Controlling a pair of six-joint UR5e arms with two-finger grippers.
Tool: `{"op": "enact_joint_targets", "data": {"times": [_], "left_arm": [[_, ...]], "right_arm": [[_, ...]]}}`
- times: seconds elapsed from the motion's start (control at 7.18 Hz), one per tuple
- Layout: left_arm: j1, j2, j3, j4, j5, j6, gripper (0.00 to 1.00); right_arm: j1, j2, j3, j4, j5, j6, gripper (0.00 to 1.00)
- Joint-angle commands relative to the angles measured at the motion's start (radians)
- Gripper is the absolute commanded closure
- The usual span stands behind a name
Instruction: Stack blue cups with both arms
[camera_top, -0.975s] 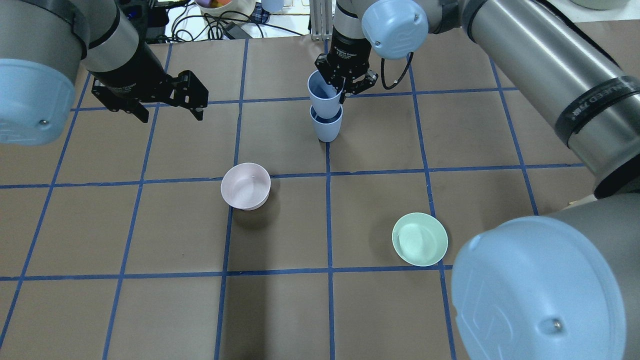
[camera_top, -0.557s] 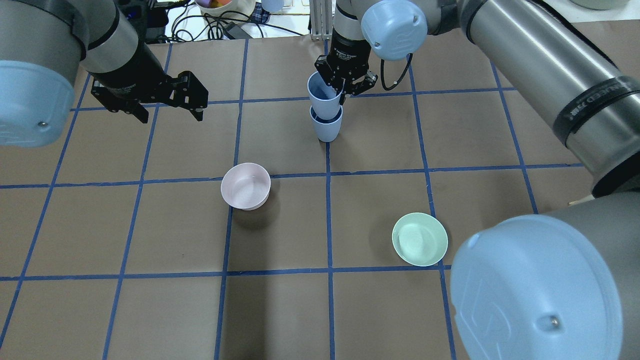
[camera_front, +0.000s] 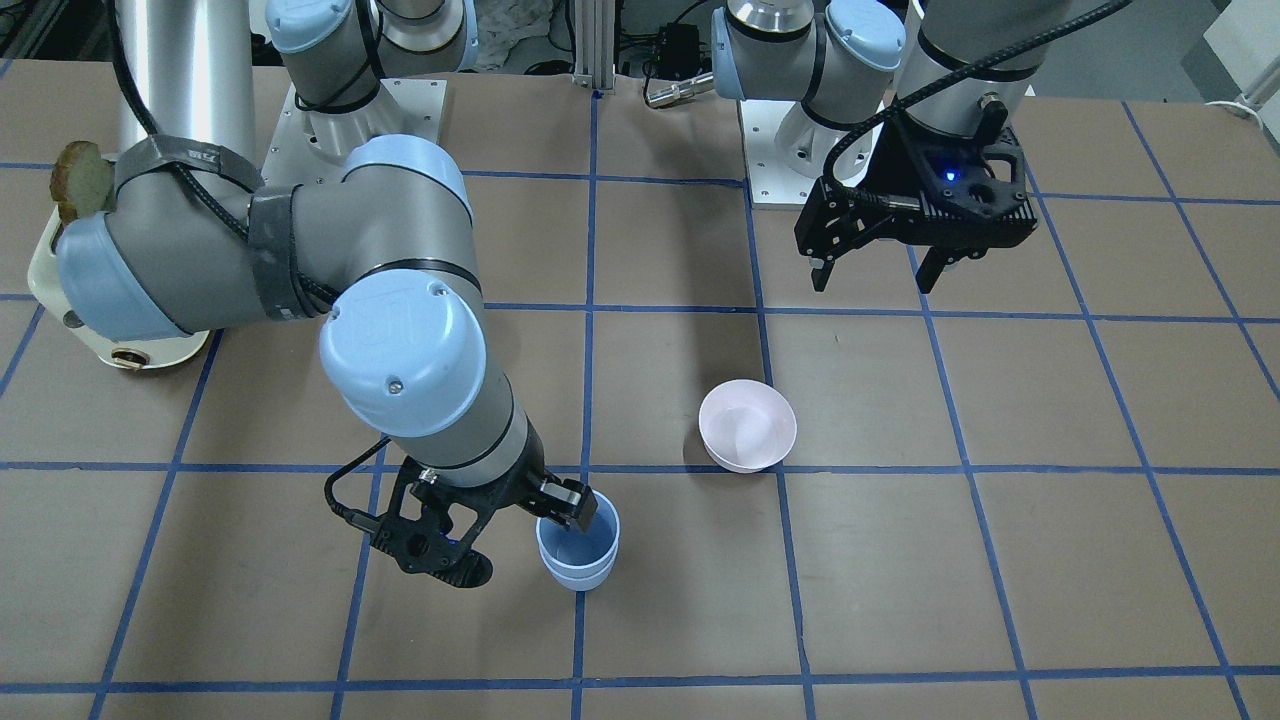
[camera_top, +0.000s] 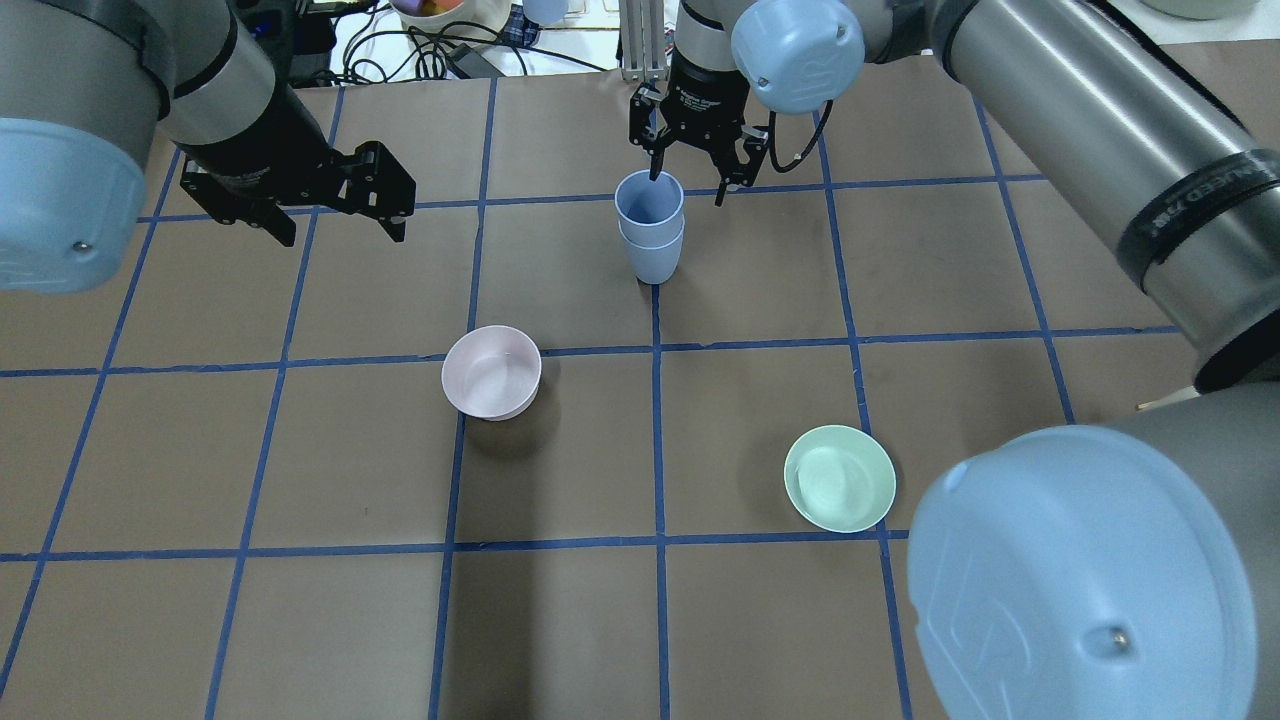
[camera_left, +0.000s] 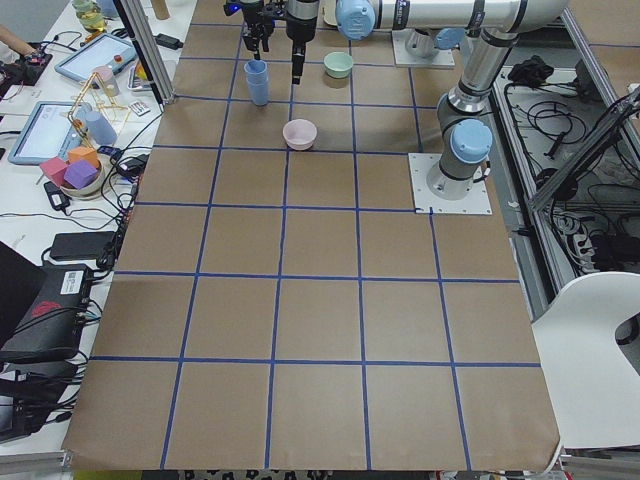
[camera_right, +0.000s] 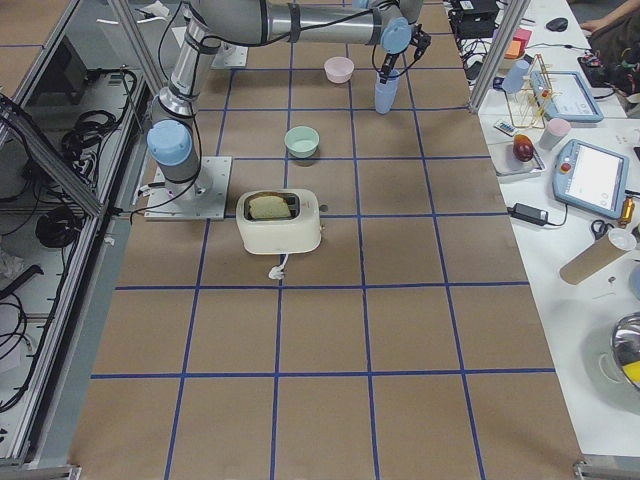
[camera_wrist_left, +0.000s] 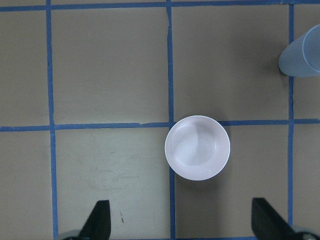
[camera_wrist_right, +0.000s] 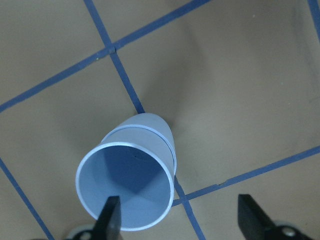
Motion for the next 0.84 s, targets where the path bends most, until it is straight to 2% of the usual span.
{"op": "enact_joint_targets", "data": {"times": [0.0,0.14,0.42,0.7], "left_arm": [[0.0,0.001,0.0,-0.001,-0.001,0.0,0.0],[0.002,0.001,0.0,0.0,-0.001,0.0,0.0],[0.0,-0.002,-0.001,0.005,0.0,0.0,0.0],[0.0,0.0,-0.003,0.005,0.0,0.0,0.0]], "right_arm": [[-0.049,-0.069,0.007,0.009,-0.097,-0.173,0.0],[-0.083,-0.111,0.01,0.04,-0.101,-0.294,0.0],[-0.196,-0.204,0.021,0.215,-0.105,-0.499,0.0],[-0.256,-0.335,0.132,0.236,-0.128,-0.59,0.0]]}}
